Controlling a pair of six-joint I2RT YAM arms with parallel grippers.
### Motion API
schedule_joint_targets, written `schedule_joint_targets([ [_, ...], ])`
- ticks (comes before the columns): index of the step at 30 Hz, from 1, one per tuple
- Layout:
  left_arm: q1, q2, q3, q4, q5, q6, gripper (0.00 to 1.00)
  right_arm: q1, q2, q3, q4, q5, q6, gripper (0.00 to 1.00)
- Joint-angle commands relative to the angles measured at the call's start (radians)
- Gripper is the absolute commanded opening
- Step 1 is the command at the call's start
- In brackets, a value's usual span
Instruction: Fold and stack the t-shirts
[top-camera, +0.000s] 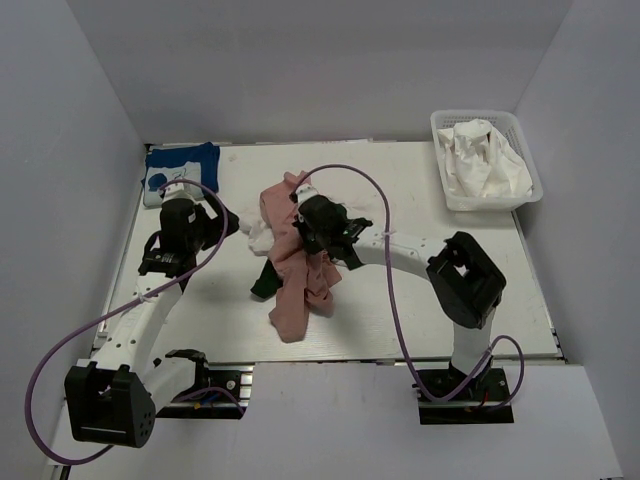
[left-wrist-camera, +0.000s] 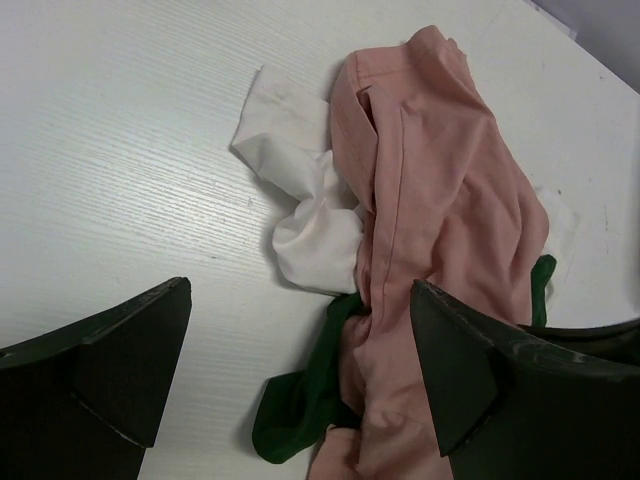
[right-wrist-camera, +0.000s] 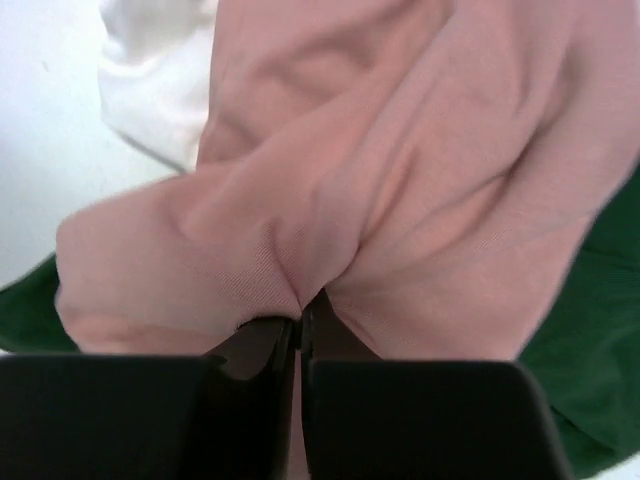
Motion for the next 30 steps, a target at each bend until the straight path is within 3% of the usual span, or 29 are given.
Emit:
schedule_joint_targets([
  [1, -0.004, -0.016, 0.026, -0.010, -0.016, -0.004, 1.00, -0.003, -0.144, -0.003, 0.145, 0.144, 0.021, 0.00],
  [7, -0.004, -0.007, 0.026, -0.019, -0.016, -0.023, 1.00, -0.059, -0.293, 0.065, 0.283, 0.438, -0.030, 0.00],
  [12, 0.007, 0.029, 0.026, -0.010, 0.018, -0.023, 1.00, -0.177, -0.376, 0.198, 0.383, 0.508, -0.116, 0.00],
  [17, 0.007, 0.072, 0.026, 0.022, 0.064, -0.004, 1.00, -0.325, -0.324, 0.413, 0.338, 0.577, -0.264, 0.00],
  [22, 0.007, 0.110, 0.017, 0.048, 0.116, 0.016, 1.00, -0.480, -0.201, 0.759, 0.318, 0.641, -0.390, 0.00],
  [27, 0.007, 0.142, -0.001, 0.099, 0.127, 0.026, 1.00, -0.653, -0.092, 0.875, 0.406, 0.629, -0.523, 0.00],
  [30, 0.007, 0.151, -0.011, 0.119, 0.136, 0.026, 1.00, -0.730, -0.046, 0.859, 0.360, 0.534, -0.487, 0.00],
])
